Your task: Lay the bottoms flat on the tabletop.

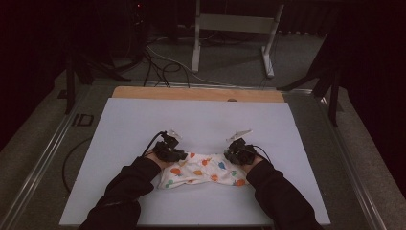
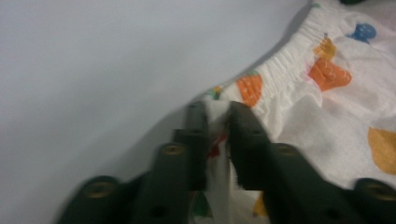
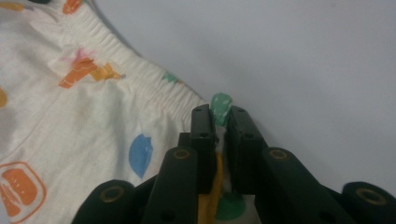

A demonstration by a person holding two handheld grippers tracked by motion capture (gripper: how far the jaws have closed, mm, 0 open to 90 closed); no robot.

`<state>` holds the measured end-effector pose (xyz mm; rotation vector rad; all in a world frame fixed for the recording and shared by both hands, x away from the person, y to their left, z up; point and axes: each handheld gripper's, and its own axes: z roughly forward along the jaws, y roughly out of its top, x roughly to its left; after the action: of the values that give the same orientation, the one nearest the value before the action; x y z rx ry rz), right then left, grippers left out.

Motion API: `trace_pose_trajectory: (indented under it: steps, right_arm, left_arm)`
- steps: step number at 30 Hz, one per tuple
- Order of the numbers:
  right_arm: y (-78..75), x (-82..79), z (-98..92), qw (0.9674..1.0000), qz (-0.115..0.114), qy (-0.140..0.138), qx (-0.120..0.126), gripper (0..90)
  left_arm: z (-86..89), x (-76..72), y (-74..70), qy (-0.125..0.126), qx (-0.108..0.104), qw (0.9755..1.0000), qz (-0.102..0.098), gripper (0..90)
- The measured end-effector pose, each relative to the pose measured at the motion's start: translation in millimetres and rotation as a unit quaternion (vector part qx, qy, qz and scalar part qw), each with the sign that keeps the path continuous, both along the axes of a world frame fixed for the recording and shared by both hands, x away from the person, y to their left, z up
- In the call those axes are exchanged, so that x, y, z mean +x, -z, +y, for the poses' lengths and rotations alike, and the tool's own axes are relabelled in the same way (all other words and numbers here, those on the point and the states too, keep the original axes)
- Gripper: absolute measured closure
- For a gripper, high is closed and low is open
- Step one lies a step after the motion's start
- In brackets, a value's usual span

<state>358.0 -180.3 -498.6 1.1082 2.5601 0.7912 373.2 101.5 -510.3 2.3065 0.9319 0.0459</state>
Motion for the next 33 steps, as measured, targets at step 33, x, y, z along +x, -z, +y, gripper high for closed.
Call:
trace_pose_trajectory:
  steps: [33]
  right_arm:
    - [-53.6, 44.4, -3.4, 0.9943, -0.067, 0.033, 0.076, 82.3]
  left_arm:
    - [13.1, 52.5, -55.0, -0.025, -0.020, 0.9934, -0.110, 84.5]
